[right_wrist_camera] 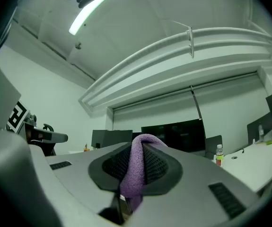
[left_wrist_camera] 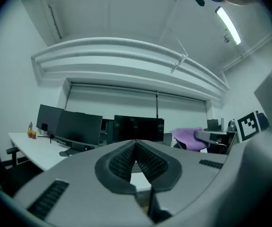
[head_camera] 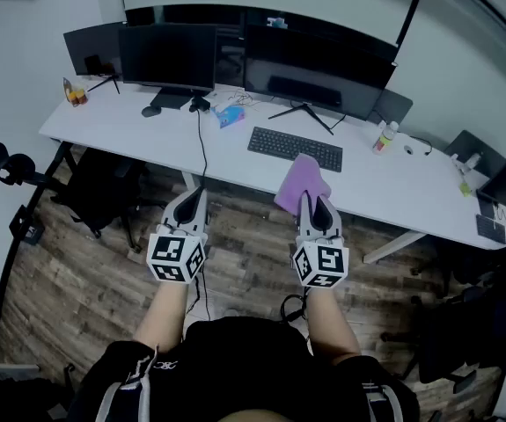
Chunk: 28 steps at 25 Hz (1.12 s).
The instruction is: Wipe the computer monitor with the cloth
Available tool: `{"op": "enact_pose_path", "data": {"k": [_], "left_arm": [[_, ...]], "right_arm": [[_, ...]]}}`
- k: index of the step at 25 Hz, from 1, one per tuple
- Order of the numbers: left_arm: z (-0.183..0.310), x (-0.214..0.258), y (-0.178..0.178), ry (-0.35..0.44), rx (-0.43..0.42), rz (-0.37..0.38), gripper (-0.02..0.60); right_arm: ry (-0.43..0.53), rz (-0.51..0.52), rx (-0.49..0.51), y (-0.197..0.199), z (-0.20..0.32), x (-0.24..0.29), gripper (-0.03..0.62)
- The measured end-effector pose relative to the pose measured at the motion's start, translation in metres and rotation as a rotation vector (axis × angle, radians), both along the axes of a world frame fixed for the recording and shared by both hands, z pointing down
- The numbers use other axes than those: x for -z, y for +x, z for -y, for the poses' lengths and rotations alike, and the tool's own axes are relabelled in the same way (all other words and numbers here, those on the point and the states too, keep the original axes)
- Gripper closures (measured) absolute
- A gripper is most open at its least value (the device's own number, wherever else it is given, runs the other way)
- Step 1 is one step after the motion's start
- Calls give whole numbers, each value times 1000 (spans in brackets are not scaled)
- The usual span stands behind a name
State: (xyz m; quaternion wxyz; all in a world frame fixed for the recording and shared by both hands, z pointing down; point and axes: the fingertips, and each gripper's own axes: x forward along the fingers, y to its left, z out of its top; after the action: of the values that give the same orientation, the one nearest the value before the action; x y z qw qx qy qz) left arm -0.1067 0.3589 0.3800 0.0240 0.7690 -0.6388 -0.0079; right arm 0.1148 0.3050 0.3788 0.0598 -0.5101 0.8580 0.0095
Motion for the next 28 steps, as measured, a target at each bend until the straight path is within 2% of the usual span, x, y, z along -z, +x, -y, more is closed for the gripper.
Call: {"op": "enact_pose_path", "data": {"k": [15,28], "left_arm": [[12,-5,-11,-23,-26,16,571],[33,-14,-32,-16,-109,28,571]], "right_arm": [[6,-21,17,-25,4,-2,519],[16,-29,-28,-58,6,-7,519]]}}
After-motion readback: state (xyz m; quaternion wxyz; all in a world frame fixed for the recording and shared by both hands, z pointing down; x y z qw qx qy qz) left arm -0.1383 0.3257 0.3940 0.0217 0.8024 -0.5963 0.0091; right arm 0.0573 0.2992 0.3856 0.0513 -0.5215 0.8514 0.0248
